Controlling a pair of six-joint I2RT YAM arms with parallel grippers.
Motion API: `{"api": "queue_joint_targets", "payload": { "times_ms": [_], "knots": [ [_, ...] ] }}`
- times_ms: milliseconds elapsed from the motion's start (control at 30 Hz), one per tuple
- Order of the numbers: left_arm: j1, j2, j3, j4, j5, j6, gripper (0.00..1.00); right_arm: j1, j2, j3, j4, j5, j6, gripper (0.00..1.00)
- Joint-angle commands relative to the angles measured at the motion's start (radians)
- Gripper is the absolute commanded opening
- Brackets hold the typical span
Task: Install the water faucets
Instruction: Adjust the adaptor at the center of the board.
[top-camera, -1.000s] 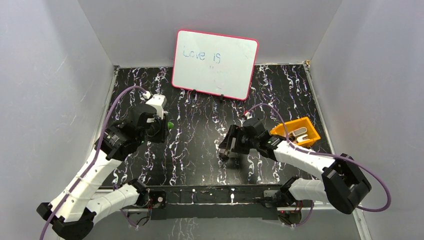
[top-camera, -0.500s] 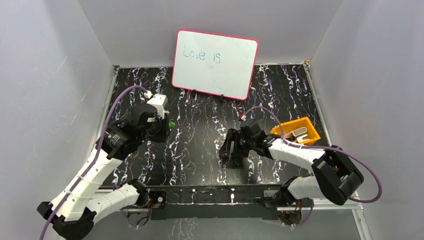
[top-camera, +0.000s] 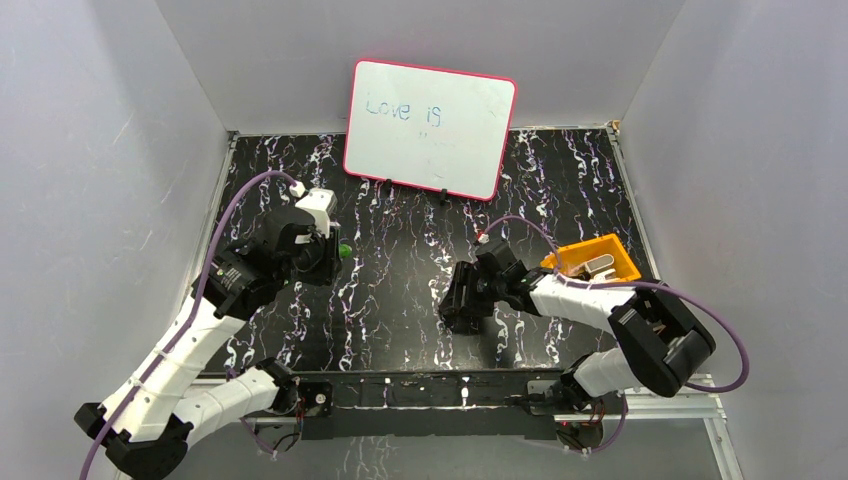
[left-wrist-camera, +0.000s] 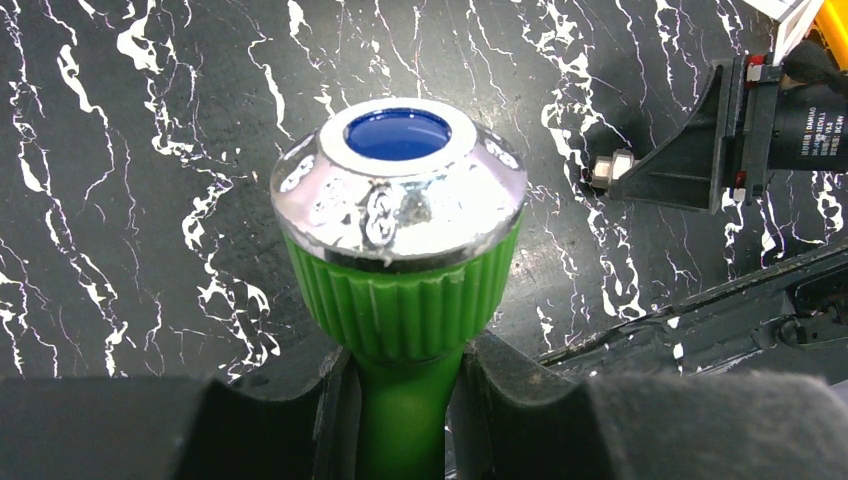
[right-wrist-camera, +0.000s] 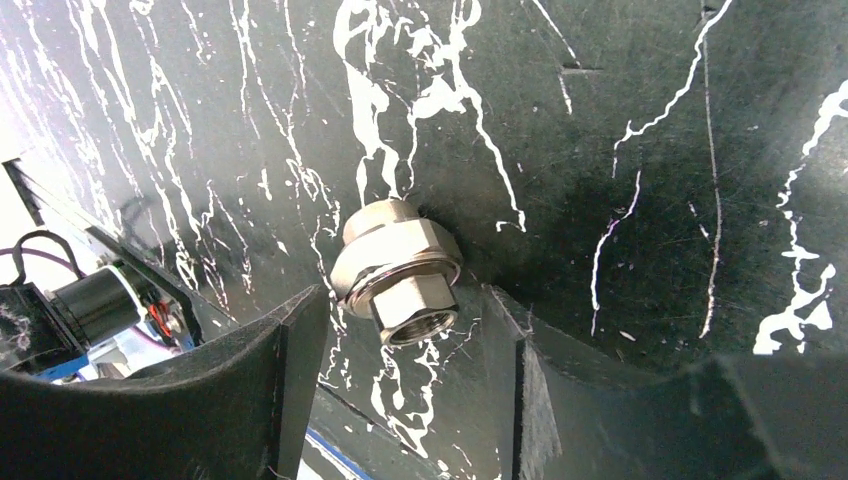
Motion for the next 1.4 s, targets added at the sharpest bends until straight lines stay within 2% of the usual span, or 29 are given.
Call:
{"api": "queue_joint_targets", "payload": {
  "times_ms": [0, 367, 500, 700, 1067, 1367],
  "knots": [
    [0.000, -0.001, 0.003, 0.012, 0.015, 0.006, 0.00, -0.004, 0.018, 0.033, 0.051, -0.010, -0.007, 0.63],
    [0.000, -0.007, -0.002, 0.017, 0.027, 0.008, 0.00, -0.004, 0.024, 0.066, 0.011, 0.020, -0.029, 0.42],
    [-0.001, -0.005, -0.004, 0.026, 0.039, 0.016, 0.00, -0.004, 0.008, 0.131, -0.103, 0.055, -0.092, 0.35],
    [0.000, -0.005, -0.006, 0.033, 0.029, 0.028, 0.00, -0.003, 0.041, 0.299, -0.390, 0.114, -0.228, 0.29],
    [0.001, 0.034, -0.007, 0.038, 0.056, 0.035, 0.00, 0.037, 0.139, 0.527, -0.753, 0.307, -0.358, 0.25],
    [-0.001, 0.043, 0.005, 0.051, 0.068, 0.033, 0.00, 0.138, 0.266, 0.638, -0.900, 0.448, -0.359, 0.24]
  ]
}}
